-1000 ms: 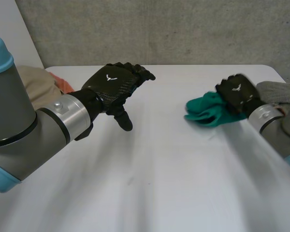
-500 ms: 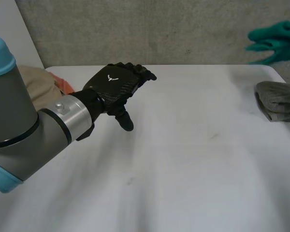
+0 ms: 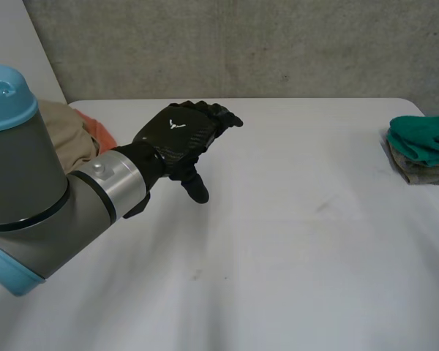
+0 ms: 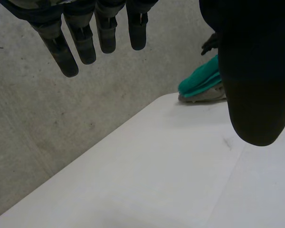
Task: Fold the laundry.
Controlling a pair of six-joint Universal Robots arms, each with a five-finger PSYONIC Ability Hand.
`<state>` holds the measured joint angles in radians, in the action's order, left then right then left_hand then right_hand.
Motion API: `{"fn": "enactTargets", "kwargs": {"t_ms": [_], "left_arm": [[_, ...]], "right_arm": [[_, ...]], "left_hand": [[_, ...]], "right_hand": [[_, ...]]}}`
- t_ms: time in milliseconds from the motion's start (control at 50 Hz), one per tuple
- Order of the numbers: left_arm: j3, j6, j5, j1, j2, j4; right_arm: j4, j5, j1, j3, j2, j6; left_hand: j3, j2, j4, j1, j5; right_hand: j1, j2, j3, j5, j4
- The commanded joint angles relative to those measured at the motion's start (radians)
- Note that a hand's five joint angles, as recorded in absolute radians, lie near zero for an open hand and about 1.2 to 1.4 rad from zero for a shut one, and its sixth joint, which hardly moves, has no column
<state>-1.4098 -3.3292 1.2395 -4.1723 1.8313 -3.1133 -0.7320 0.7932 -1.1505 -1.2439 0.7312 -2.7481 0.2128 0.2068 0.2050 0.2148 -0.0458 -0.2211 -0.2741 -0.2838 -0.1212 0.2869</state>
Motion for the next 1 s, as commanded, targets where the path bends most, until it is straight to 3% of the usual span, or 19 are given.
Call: {"fn": "enactTargets", "kwargs": {"t_ms": [20,100,120,200,240,320,380,440,520,540,620,680,820,840,900,920,940,960,1000], "left_arm": [[0.000,0.002,0.000,0.008,-0.001,0.001],[0.000,0.002,0.000,0.009,-0.006,0.001],[0.002,0.002,0.000,0.009,-0.006,0.001],[0.003,0.002,0.000,0.008,-0.012,-0.001],[0.006,0.002,0.002,0.004,-0.014,-0.002],[0.012,0.001,0.038,-0.008,-0.015,-0.043],[0.014,-0.001,0.098,-0.041,-0.020,-0.094],[0.017,-0.019,0.173,-0.130,-0.021,-0.189],[0.049,-0.029,0.181,-0.299,0.003,-0.284],[0.061,-0.032,0.175,-0.372,0.038,-0.292],[0.123,-0.073,0.137,-0.514,0.176,-0.269],[0.160,-0.143,0.104,-0.566,0.262,-0.246],[0.248,-0.478,0.113,-0.644,0.492,-0.263],[0.259,-0.505,0.120,-0.649,0.515,-0.271],[0.281,-0.556,0.135,-0.657,0.575,-0.306],[0.282,-0.550,0.136,-0.657,0.583,-0.315],[0.279,-0.535,0.138,-0.655,0.589,-0.333],[0.278,-0.524,0.138,-0.651,0.589,-0.341],[0.273,-0.503,0.138,-0.640,0.586,-0.353]], "right_arm": [[0.261,0.187,0.031,0.020,0.155,0.096],[0.445,0.329,0.051,0.101,0.209,0.229],[0.495,0.403,0.051,0.133,0.218,0.293],[0.490,0.600,0.040,0.185,0.289,0.398],[0.445,0.641,0.025,0.181,0.319,0.390],[0.310,0.603,-0.121,0.098,0.404,0.265],[0.218,0.508,-0.207,-0.038,0.514,0.096],[0.145,0.384,-0.253,-0.209,0.644,-0.061],[0.070,0.267,-0.343,-0.407,0.752,-0.177],[0.062,0.258,-0.363,-0.436,0.760,-0.183],[0.051,0.250,-0.498,-0.549,0.761,-0.157],[0.065,0.251,-0.551,-0.606,0.751,-0.102],[0.126,0.267,-0.558,-0.644,0.670,0.008],[0.135,0.270,-0.557,-0.644,0.659,0.019],[0.166,0.274,-0.554,-0.644,0.628,0.060],[0.172,0.277,-0.552,-0.643,0.623,0.070],[0.178,0.279,-0.552,-0.643,0.622,0.077],[0.184,0.281,-0.551,-0.641,0.620,0.083],[0.194,0.281,-0.551,-0.641,0.619,0.097]], "left_hand": [[0.021,0.027,0.029,0.019,-0.014],[0.021,0.027,0.029,0.019,-0.014],[0.018,0.024,0.026,0.016,-0.011],[0.018,0.024,0.026,0.016,-0.011],[0.013,0.019,0.020,0.011,-0.005],[0.007,0.013,0.014,0.005,0.001],[-0.017,-0.011,-0.009,-0.019,0.024],[-0.034,-0.028,-0.027,-0.036,0.042],[-0.037,-0.031,-0.030,-0.039,0.045],[-0.037,-0.031,-0.030,-0.039,0.045],[-0.032,-0.026,-0.024,-0.034,0.039],[-0.029,-0.023,-0.021,-0.031,0.036],[0.006,0.012,0.014,0.004,0.001],[0.041,0.047,0.049,0.039,-0.034],[0.431,0.437,0.439,0.429,-0.424],[0.601,0.607,0.609,0.599,-0.593],[0.960,0.966,0.968,0.958,-0.953],[1.164,1.170,1.172,1.162,-1.157],[1.183,1.189,1.191,1.181,-1.176]], "right_hand": [[0.047,0.100,0.109,0.121,-0.112],[0.047,0.100,0.109,0.121,-0.112],[0.047,0.100,0.109,0.121,-0.112],[0.047,0.100,0.109,0.121,-0.112],[0.047,0.100,0.109,0.121,-0.112],[0.047,0.100,0.109,0.121,-0.112],[0.047,0.100,0.109,0.121,-0.112],[0.047,0.100,0.109,0.121,-0.112],[0.047,0.100,0.109,0.121,-0.112],[0.047,0.100,0.109,0.121,-0.112],[0.047,0.100,0.109,0.121,-0.112],[0.047,0.100,0.109,0.121,-0.112],[0.047,0.100,0.109,0.121,-0.112],[0.047,0.100,0.109,0.121,-0.112],[0.047,0.100,0.109,0.121,-0.112],[0.047,0.100,0.109,0.121,-0.112],[0.047,0.100,0.109,0.121,-0.112],[0.047,0.100,0.109,0.121,-0.112],[0.047,0.100,0.109,0.121,-0.112]]}}
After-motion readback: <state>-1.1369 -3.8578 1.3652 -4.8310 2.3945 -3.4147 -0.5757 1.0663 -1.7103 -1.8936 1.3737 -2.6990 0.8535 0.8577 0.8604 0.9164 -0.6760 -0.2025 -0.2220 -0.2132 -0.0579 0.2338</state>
